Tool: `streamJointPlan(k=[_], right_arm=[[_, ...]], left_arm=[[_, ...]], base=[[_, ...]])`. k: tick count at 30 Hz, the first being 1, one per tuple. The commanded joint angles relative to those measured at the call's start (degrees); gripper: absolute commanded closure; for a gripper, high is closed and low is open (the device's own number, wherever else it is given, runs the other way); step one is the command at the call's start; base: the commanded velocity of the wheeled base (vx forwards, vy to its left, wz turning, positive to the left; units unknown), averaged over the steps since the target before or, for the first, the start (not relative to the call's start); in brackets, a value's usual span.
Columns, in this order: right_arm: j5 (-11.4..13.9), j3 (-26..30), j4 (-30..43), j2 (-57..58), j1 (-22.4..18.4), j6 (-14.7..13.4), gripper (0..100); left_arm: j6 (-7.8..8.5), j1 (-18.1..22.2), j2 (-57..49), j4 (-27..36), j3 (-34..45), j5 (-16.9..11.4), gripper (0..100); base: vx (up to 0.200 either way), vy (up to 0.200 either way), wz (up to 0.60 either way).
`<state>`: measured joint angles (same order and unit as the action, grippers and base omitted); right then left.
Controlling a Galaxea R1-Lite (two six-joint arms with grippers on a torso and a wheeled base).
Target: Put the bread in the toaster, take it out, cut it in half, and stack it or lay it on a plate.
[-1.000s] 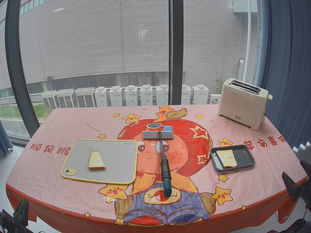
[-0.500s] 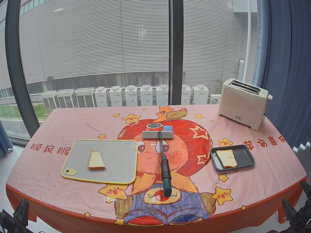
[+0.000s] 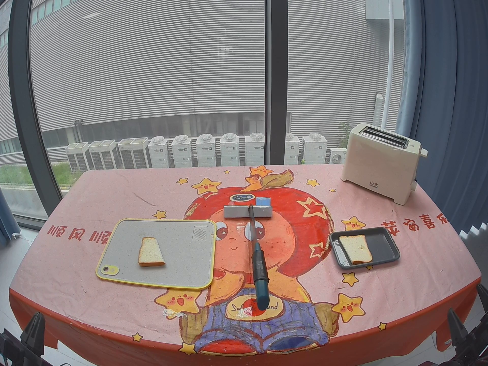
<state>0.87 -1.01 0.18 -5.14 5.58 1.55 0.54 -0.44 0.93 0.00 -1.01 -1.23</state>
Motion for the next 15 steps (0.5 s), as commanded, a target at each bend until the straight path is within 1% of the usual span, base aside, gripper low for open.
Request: streamJointPlan(k=[1,2,4,5,15], right_arm=[[0.0,0.9,0.1,0.0,-0.1,-0.1,0],[0.0,0.9,0.1,0.0,0.0,-0.1,0],[-0.1,1.0,-0.1,0.0,0.9,-1.1,0],[0.0,1.0,0.0,0.0,1.1,-0.7,0],[0.0,1.0,-0.1,0.0,1.1,-0.9,0]], left_arm=[[-0.01,0.0,-0.9,0.0,1.0,0.0,100],[-0.01,0.0,-0.9,0.0,1.0,0.0,100],[-0.01,0.0,-0.9,0.0,1.0,0.0,100],[-0.01,0.0,-0.9,0.0,1.0,0.0,100],[-0.01,0.0,-0.9,0.0,1.0,0.0,100]], base=[[0.0,0.0,0.0],[0.0,0.0,0.0],[0.0,0.0,0.0],[0.0,0.0,0.0],[0.0,0.0,0.0]])
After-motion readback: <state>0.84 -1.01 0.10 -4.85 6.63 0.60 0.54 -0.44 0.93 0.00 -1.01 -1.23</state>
